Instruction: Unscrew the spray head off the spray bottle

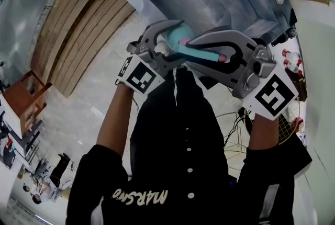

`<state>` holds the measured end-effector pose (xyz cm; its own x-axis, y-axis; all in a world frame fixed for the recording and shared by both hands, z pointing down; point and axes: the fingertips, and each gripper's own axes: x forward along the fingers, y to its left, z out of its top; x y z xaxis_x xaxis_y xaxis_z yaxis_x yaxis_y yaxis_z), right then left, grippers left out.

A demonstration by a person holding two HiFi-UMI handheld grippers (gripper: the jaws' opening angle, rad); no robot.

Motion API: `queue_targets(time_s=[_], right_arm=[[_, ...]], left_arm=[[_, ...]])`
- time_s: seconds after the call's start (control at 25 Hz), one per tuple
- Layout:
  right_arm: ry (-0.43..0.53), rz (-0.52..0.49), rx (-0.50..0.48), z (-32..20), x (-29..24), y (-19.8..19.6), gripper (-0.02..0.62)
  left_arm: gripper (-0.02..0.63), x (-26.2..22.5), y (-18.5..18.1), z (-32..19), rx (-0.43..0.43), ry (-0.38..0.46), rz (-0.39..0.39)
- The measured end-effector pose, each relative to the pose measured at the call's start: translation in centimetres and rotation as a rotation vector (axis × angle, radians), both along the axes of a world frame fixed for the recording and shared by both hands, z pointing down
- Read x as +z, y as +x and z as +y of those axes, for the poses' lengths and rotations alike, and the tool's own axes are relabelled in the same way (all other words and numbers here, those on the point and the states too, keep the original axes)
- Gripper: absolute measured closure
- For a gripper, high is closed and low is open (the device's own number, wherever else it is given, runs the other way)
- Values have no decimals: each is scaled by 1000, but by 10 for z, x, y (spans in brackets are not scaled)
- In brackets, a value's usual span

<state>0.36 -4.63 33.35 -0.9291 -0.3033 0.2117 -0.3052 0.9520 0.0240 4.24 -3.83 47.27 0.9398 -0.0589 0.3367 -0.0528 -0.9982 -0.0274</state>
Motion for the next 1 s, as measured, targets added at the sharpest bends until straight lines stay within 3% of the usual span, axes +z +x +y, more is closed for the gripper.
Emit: queue_targets(time_s=[1.0], right_arm=[[16,-30,27,2,-18,-3,503]], left_arm=[[207,-13,-6,1,-28,19,39]])
